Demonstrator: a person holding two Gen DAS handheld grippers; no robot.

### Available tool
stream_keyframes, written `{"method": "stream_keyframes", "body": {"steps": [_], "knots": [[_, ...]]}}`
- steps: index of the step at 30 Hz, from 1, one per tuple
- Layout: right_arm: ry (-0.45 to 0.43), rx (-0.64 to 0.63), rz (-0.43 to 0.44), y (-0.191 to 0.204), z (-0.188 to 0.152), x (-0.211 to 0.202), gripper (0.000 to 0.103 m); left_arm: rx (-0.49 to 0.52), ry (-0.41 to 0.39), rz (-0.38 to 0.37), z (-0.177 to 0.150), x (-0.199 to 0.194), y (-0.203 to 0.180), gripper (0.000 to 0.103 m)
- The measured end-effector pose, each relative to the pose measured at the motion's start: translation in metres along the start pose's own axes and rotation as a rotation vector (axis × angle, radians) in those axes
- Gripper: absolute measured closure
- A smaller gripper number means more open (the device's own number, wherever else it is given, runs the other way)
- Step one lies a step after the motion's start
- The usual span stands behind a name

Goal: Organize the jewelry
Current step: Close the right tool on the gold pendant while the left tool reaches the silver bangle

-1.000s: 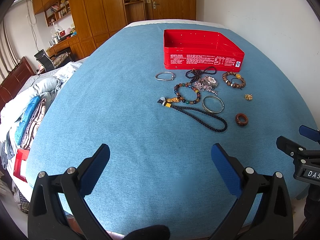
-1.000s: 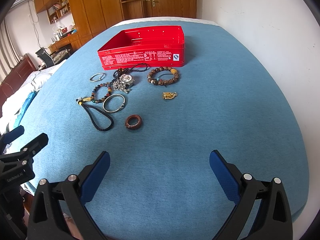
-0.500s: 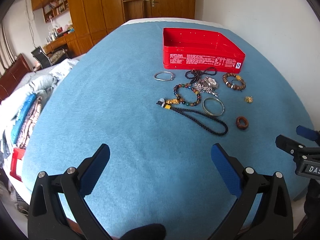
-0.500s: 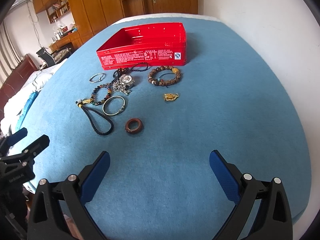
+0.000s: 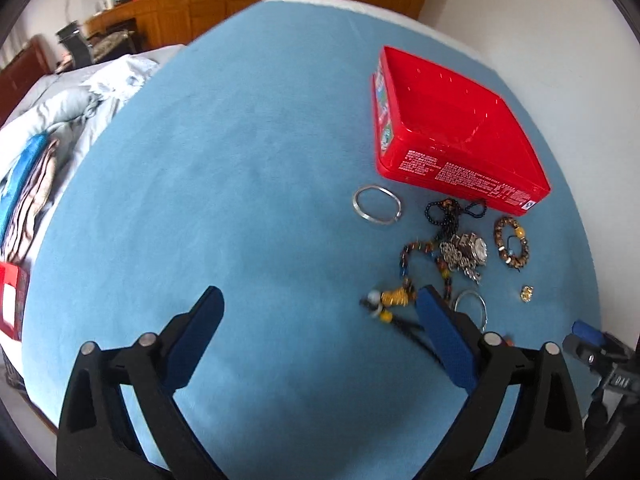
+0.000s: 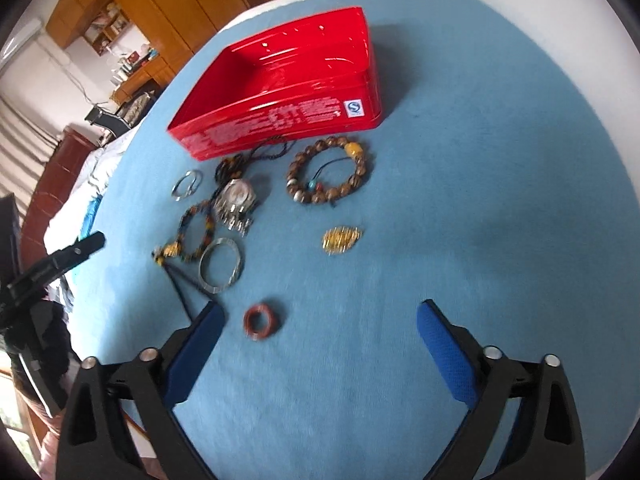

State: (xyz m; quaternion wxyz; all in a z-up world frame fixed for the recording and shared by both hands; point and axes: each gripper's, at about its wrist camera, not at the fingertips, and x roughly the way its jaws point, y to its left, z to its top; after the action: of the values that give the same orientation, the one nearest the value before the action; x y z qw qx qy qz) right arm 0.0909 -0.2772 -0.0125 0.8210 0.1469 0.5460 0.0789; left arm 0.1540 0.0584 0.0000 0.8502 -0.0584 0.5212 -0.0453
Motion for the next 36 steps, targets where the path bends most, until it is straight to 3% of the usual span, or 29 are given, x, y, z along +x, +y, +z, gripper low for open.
{"method": "stream_keyframes", "body": {"steps": [4, 12, 17, 21, 22, 24, 30, 33, 36], "knots": [[0.049, 0.022, -0.029, -0.01, 0.025, 0.021, 0.024, 0.051, 0.097, -0.028, 0.025, 0.031, -0.016, 0.028], [0.139, -0.005, -0.047, -0.008, 0.04, 0.055, 0.047, 0.07, 0.153, -0.006, 0.054, 0.078, -0.031, 0.029], [0.144, -0.026, -0.055, -0.003, 0.042, 0.06, 0.068, 0.094, 0.19, -0.011, 0.06, 0.094, -0.038, 0.03], [0.142, -0.065, -0.082, 0.008, 0.039, 0.064, 0.072, 0.125, 0.196, -0.007, 0.061, 0.103, -0.049, 0.03], [0.135, -0.078, -0.095, 0.01, 0.039, 0.064, 0.078, 0.13, 0.195, -0.009, 0.061, 0.103, -0.051, 0.031], [0.127, -0.084, -0.099, 0.01, 0.041, 0.066, 0.08, 0.133, 0.192, -0.005, 0.061, 0.103, -0.052, 0.034], [0.112, -0.12, -0.106, 0.015, 0.044, 0.068, 0.08, 0.159, 0.185, 0.019, 0.062, 0.101, -0.053, 0.056], [0.106, -0.119, -0.092, 0.019, 0.044, 0.067, 0.087, 0.16, 0.194, 0.003, 0.065, 0.102, -0.055, 0.057], [0.1, -0.119, -0.083, 0.02, 0.044, 0.061, 0.087, 0.16, 0.19, -0.005, 0.068, 0.102, -0.057, 0.057]]}}
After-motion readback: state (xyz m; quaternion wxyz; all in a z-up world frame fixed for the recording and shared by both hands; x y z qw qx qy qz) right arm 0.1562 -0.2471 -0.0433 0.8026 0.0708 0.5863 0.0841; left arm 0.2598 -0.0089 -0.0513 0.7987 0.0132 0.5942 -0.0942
